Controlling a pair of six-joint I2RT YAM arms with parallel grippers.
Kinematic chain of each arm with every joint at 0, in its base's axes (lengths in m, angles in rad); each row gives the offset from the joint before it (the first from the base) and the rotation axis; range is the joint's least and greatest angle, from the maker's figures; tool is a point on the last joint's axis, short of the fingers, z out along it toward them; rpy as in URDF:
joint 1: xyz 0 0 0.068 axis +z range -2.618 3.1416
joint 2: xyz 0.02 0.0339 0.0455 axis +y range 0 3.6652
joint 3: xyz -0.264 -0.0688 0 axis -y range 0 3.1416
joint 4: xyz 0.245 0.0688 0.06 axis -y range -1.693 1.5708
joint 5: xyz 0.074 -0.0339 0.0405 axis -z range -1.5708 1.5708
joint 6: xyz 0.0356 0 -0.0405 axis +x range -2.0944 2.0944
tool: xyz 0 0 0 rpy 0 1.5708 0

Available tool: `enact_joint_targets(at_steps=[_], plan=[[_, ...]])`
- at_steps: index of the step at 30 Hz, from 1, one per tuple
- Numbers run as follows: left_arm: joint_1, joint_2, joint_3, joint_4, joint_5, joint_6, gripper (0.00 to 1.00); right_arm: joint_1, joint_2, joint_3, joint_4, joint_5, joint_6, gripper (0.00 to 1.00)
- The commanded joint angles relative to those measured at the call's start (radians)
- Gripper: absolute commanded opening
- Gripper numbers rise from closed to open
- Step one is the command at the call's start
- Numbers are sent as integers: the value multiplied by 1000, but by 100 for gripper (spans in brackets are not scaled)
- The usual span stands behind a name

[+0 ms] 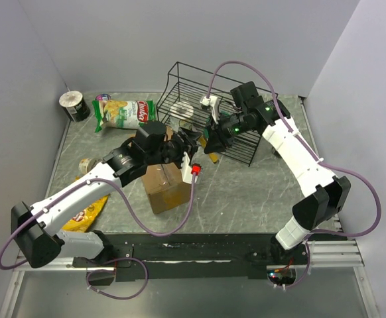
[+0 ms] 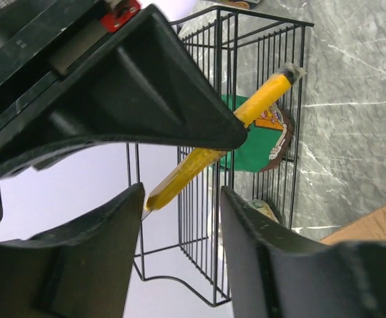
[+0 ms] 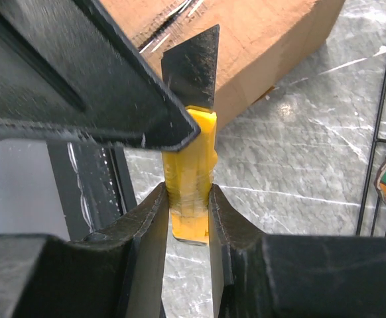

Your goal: Unpack the express box

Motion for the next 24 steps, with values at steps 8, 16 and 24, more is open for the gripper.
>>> enact_joint_targets(at_steps=[8,16,24], plan=[[-3,40,31,12,-4,117,39,25,-27,44,-2,-32,-16,0],[-9,78,-19,81,-56,223,30,28,-28,46,-18,-43,-27,0],[-33,86,-48,94,-148,197,1,28,-30,32,-30,-47,-22,0]])
